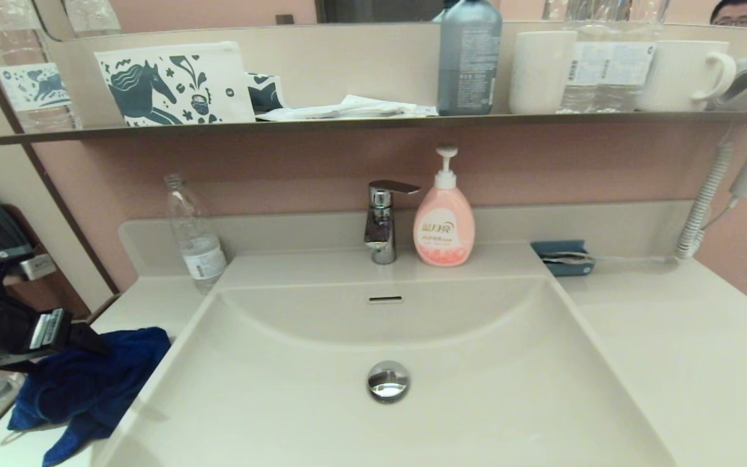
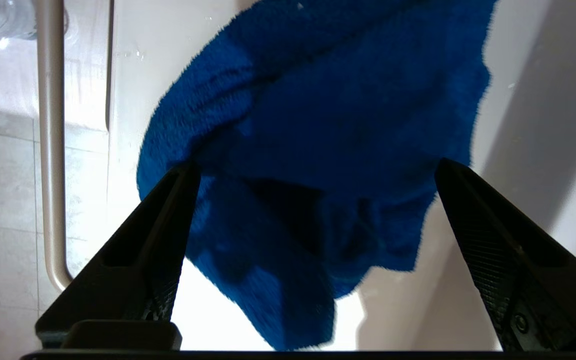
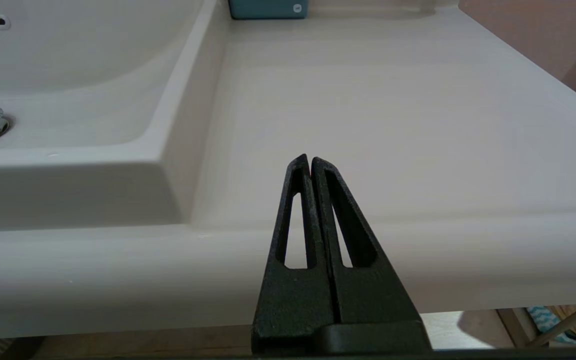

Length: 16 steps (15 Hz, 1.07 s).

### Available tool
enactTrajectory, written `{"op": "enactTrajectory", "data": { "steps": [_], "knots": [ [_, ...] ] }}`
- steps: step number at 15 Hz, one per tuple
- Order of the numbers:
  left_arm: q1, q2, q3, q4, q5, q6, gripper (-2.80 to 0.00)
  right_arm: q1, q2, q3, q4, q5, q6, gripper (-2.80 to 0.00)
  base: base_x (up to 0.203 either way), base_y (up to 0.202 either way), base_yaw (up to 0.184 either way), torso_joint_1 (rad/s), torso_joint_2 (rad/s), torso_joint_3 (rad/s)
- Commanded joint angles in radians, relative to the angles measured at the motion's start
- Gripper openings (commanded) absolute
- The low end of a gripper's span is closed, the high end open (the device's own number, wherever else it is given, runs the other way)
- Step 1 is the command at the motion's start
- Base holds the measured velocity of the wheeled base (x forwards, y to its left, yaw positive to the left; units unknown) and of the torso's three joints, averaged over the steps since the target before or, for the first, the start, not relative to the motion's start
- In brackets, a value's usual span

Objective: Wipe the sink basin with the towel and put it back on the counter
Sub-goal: Pick up the cloth

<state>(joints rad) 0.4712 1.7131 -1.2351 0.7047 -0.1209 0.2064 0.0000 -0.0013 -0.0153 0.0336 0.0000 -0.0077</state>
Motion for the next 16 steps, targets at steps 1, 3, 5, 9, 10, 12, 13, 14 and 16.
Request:
{"op": "enactTrajectory", "data": {
  "steps": [1, 3, 5, 9, 10, 12, 13, 14, 16],
  "knots": [
    [0.028, 0.048, 0.001, 0.005, -0.036, 0.041, 0.0, 0.0, 0.001, 0.0, 0.0, 0.0, 0.0, -2.8, 0.0, 0.0, 0.0, 0.0, 0.0, 0.0],
    [0.033, 0.068, 0.008, 0.004, -0.053, 0.048, 0.0, 0.0, 0.001, 0.0, 0.0, 0.0, -0.002, -2.8, 0.0, 0.0, 0.0, 0.0, 0.0, 0.0],
    [0.033, 0.085, 0.01, 0.004, -0.054, 0.05, 0.0, 0.0, 0.001, 0.0, 0.0, 0.0, 0.0, -2.8, 0.0, 0.0, 0.0, 0.0, 0.0, 0.0],
    [0.033, 0.121, 0.028, 0.002, -0.072, 0.05, 0.0, 0.0, 0.001, 0.0, 0.0, 0.0, -0.001, -2.8, 0.0, 0.0, 0.0, 0.0, 0.0, 0.0],
    [0.033, 0.127, 0.03, 0.002, -0.089, 0.05, 0.0, 0.0, 0.001, 0.0, 0.0, 0.0, -0.001, -2.8, 0.0, 0.0, 0.0, 0.0, 0.0, 0.0],
    [0.033, 0.126, 0.03, -0.005, -0.105, 0.05, -2.8, 0.0, 0.001, 0.0, 0.0, 0.0, 0.0, -2.8, 0.0, 0.0, 0.0, 0.0, 0.0, 0.0],
    [0.032, 0.123, 0.03, -0.014, -0.107, 0.05, -2.8, 0.0, 0.001, 0.0, 0.0, 0.0, 0.0, -2.8, 0.0, 0.0, 0.0, 0.0, 0.0, 0.0],
    [0.03, 0.118, 0.031, -0.016, -0.108, 0.05, -2.8, 0.0, 0.001, 0.0, 0.0, 0.0, -0.001, -2.8, 0.0, 0.0, 0.0, 0.0, 0.0, 0.0],
    [0.029, 0.119, 0.031, -0.016, -0.108, 0.05, -2.8, 0.0, 0.001, 0.0, 0.0, 0.0, 0.0, -2.8, 0.0, 0.0, 0.0, 0.0, 0.0, 0.0]
  ]
}}
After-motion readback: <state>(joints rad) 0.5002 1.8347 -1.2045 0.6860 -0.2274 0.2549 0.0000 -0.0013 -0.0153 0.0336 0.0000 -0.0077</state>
